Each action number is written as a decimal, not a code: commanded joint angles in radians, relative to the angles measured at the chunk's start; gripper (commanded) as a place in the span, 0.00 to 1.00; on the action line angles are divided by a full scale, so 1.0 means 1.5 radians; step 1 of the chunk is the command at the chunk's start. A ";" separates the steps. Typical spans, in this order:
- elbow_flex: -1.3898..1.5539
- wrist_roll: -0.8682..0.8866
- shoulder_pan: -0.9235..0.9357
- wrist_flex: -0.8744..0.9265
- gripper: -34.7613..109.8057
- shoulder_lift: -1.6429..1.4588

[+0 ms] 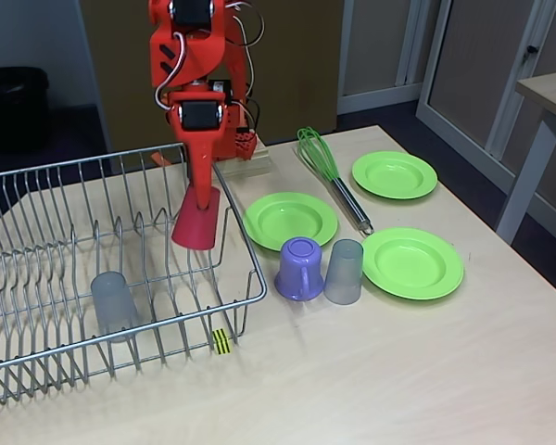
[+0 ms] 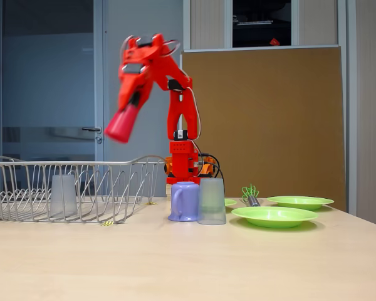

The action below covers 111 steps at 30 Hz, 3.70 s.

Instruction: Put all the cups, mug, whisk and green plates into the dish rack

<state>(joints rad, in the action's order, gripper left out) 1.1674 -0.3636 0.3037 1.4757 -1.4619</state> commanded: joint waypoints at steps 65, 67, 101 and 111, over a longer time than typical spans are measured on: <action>0.089 0.156 -0.168 0.088 0.46 -0.064; 0.134 0.196 -0.204 0.064 0.47 -0.074; 0.257 0.197 -0.314 -0.157 0.50 0.127; 0.256 0.208 -0.305 -0.169 0.41 0.148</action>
<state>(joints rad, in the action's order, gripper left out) 1.5539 -0.0614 -0.1549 1.2287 -1.2287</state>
